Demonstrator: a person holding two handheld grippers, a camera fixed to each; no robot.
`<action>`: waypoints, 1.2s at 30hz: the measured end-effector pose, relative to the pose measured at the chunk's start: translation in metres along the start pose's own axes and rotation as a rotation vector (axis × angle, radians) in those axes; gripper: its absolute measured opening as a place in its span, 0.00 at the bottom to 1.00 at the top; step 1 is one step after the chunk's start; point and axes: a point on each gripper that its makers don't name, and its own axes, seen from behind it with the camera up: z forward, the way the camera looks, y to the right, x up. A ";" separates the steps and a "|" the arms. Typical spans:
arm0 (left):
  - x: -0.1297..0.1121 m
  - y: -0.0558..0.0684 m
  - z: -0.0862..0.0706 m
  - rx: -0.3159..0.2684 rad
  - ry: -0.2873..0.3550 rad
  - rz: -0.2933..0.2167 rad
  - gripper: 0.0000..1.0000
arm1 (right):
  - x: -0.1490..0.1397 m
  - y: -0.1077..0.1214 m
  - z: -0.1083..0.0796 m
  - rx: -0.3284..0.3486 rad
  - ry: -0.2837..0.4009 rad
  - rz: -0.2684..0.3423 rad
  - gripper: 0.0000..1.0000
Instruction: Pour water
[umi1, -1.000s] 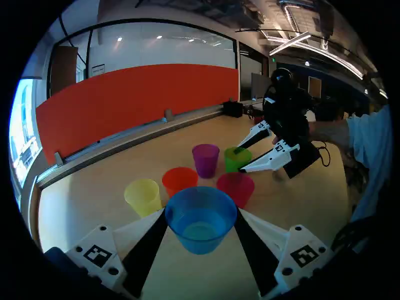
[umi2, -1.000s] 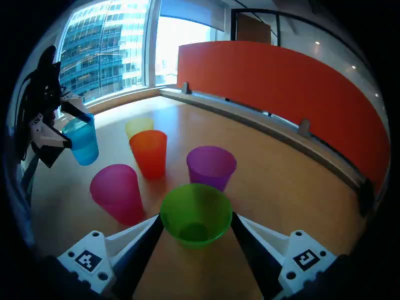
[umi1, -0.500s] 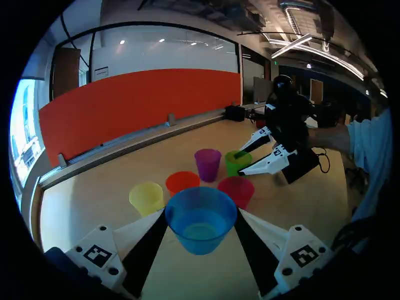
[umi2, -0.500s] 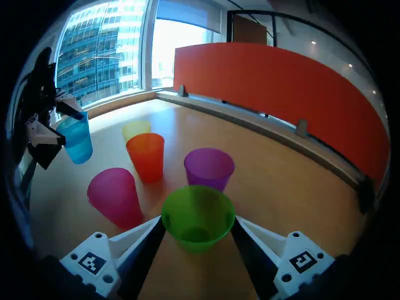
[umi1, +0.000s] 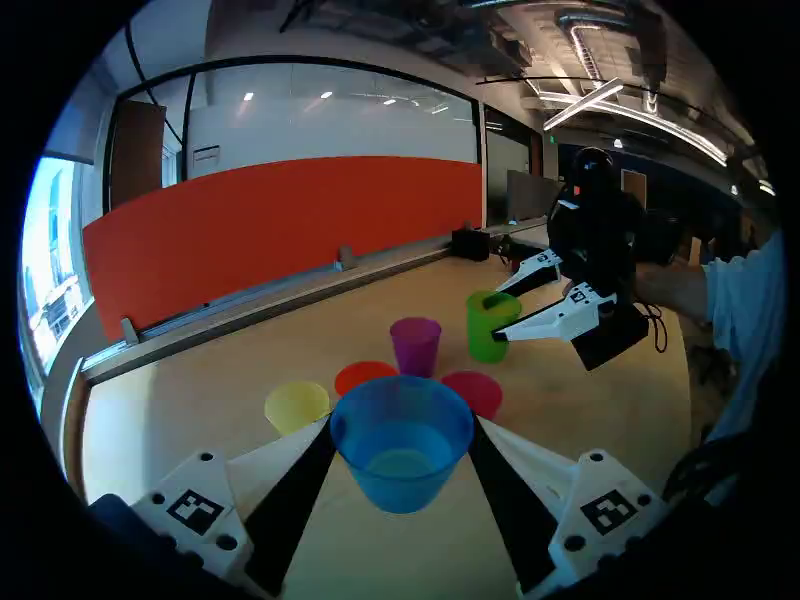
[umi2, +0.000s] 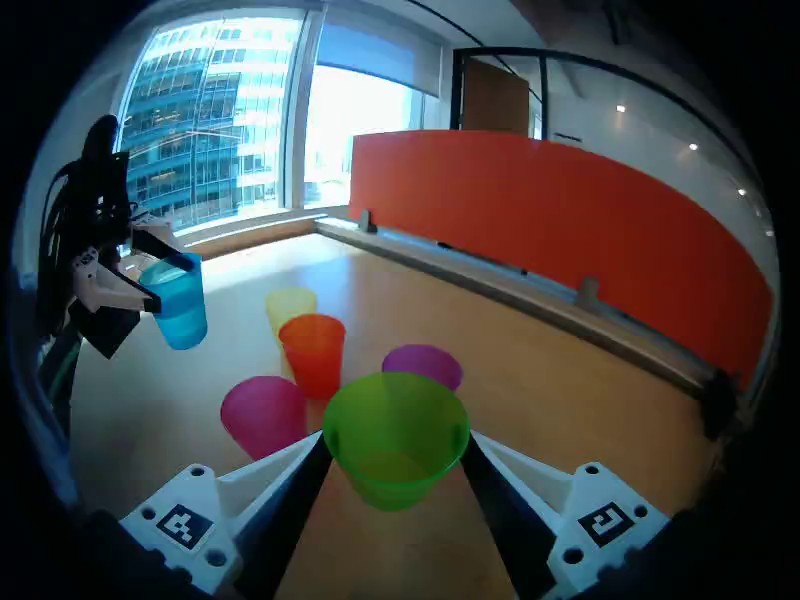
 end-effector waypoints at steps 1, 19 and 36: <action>0.002 0.000 0.000 0.002 0.005 0.000 0.88 | 0.004 -0.001 -0.003 -0.001 0.011 -0.001 0.91; 0.041 0.007 -0.010 0.010 0.127 0.009 0.88 | 0.069 -0.022 -0.058 -0.029 0.209 -0.016 0.91; 0.072 0.012 -0.016 -0.006 0.212 0.005 0.88 | 0.107 -0.037 -0.089 -0.041 0.345 -0.033 0.91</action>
